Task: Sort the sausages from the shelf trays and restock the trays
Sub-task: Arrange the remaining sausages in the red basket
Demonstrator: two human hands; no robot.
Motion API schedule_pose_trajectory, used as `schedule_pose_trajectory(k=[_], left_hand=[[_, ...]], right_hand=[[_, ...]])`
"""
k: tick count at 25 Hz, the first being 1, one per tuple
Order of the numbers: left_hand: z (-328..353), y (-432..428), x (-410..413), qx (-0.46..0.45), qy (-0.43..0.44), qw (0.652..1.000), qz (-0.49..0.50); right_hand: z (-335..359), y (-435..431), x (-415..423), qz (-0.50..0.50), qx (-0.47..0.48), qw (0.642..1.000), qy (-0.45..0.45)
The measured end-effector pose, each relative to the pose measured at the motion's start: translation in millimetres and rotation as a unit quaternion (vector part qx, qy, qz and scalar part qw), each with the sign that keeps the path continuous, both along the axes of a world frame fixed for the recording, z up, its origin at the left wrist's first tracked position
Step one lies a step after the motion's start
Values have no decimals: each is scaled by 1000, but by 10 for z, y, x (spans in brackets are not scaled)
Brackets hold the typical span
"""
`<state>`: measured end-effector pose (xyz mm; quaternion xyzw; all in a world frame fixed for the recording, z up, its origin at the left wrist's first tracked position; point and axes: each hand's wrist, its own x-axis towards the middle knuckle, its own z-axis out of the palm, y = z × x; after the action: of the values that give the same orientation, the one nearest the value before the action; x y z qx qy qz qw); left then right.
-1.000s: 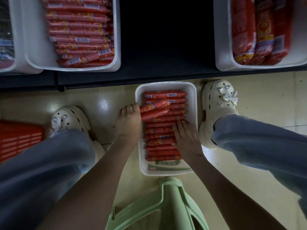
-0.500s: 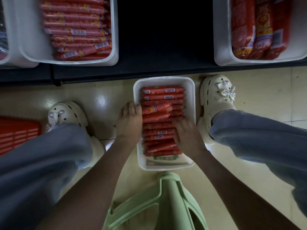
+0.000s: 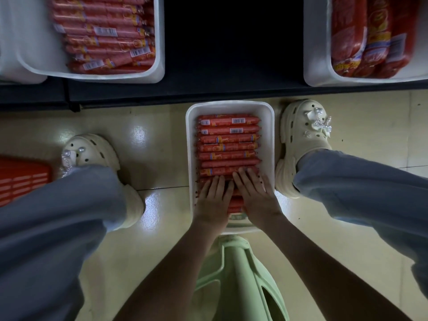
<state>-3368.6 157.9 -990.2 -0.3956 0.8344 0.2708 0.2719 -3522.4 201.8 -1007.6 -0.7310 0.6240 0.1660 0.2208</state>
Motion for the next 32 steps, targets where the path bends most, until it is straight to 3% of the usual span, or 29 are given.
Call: schedule_pose_trajectory(k=[10, 12, 16, 22, 25, 32], left_hand=[[-133, 13, 148, -52, 98, 992, -59], [-125, -62, 117, -68, 94, 992, -51], [94, -339, 50, -143, 50, 989, -3], [1234, -1046, 76, -151, 38, 973, 173], [2032, -1254, 308, -232, 50, 949, 208], [3608, -1340, 1946, -394, 77, 873, 276]], right_hand=[[-103, 187, 143, -59, -43, 996, 43], [-98, 40, 99, -91, -44, 995, 26], [73, -156, 66, -33, -34, 998, -40], [1233, -930, 303, -184, -103, 972, -99], [1953, -1313, 565, -182, -202, 951, -148], [3202, -1765, 1940, -3, -279, 933, -227]])
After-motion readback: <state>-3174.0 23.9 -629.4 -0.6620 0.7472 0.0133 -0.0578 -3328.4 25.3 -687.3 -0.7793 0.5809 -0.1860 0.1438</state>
